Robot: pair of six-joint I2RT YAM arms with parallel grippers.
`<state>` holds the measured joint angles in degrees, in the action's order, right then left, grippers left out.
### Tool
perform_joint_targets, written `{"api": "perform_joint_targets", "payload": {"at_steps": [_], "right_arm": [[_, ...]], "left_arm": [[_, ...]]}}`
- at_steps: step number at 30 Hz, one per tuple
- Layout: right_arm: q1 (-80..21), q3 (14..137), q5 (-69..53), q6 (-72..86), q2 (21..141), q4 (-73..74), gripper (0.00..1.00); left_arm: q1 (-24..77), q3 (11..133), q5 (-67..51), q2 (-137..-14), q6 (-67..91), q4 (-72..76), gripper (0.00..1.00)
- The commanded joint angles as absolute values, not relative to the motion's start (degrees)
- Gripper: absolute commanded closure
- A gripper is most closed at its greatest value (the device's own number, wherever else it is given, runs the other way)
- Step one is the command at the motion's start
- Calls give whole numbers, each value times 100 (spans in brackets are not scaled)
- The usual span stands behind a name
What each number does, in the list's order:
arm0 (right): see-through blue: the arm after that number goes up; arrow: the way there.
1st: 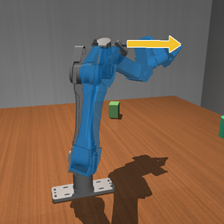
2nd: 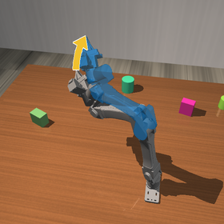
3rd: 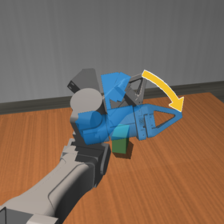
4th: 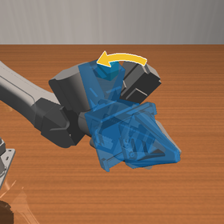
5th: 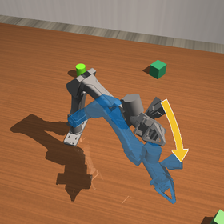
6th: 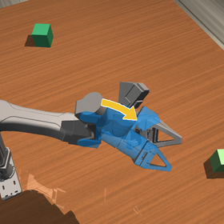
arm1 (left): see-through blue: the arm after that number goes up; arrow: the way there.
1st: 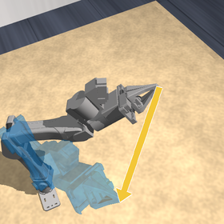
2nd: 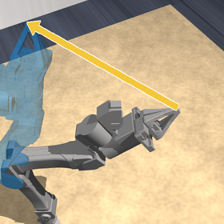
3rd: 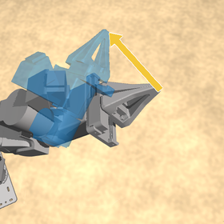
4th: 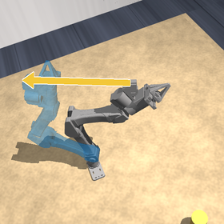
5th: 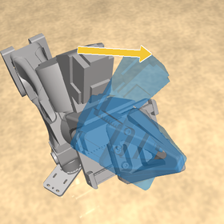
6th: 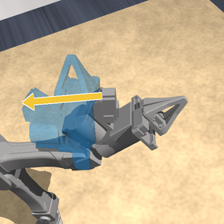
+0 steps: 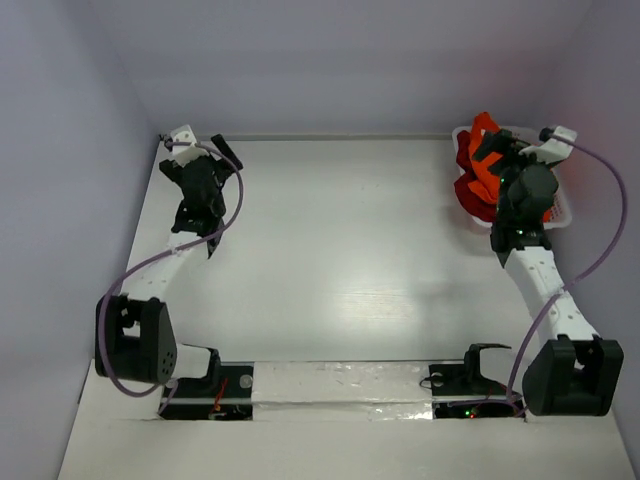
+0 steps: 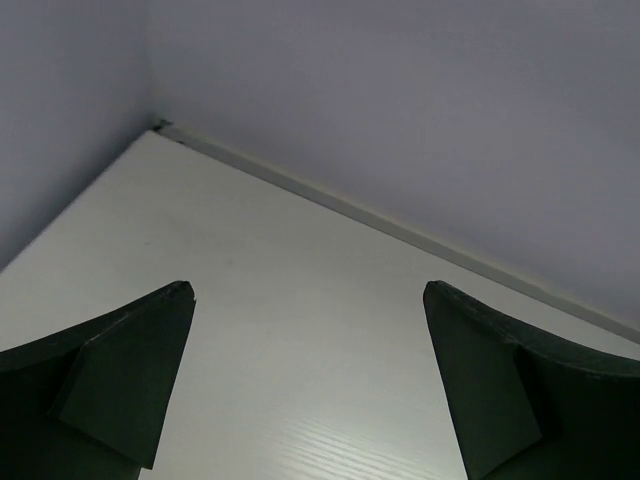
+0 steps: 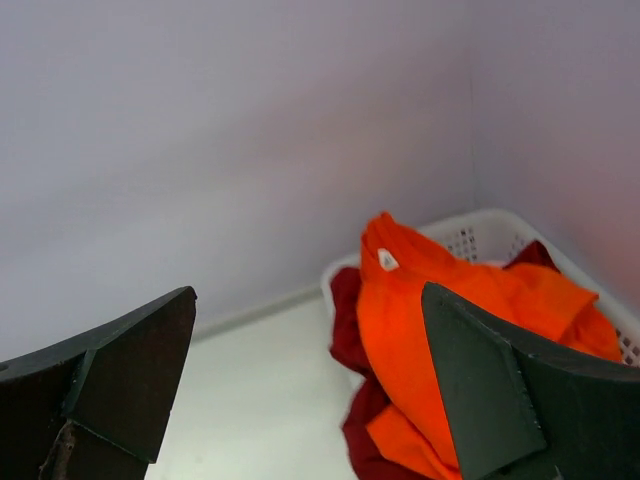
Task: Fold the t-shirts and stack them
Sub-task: Grab crumpled tshirt from bin with the right arm
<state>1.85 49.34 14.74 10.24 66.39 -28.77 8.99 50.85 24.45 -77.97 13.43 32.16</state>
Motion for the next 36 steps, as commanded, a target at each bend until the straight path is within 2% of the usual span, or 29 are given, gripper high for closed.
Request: {"api": "perform_joint_targets", "payload": {"at_steps": [1, 4, 8, 11, 13, 15, 17, 20, 23, 27, 36], "right_arm": [[211, 5904, 1338, 1538, 6390, -1127, 0], [211, 5977, 1327, 1940, 6136, -1177, 0], [211, 6388, 1030, 2985, 6143, -661, 0], [211, 6968, 441, 3444, 6310, 226, 0], [211, 7145, 55, 3454, 6241, 439, 0], [211, 7128, 53, 3445, 6065, 440, 0], [211, 6997, 158, 3480, 5740, 352, 0], [211, 6743, 360, 3691, 5328, 71, 0], [211, 6417, 307, 3778, 5029, -816, 0], [211, 6714, 194, 3622, 5149, -372, 0], [211, 8103, 62, 3182, 5774, 1105, 0]], "left_arm": [[1020, 5247, 1410, -7199, 1916, 2294, 1], [1072, 5554, 889, -6926, 1846, 1996, 1], [1072, 6335, 783, -6716, 2756, 943, 1], [1072, 6408, -331, -6348, 2734, 844, 1], [1072, 6110, -1032, -5944, 2480, 1175, 1], [1072, 5277, -1378, -5083, 2530, 2255, 1], [1072, 4540, -1250, -4172, 2916, 3150, 1], [1072, 4499, -791, -3745, 3367, 3182, 1], [1072, 5183, -1475, -4355, 2989, 2587, 1], [1072, 6748, -2012, -5202, 2971, 802, 1], [1072, 7179, -2460, -5633, 3278, -173, 1]]}}
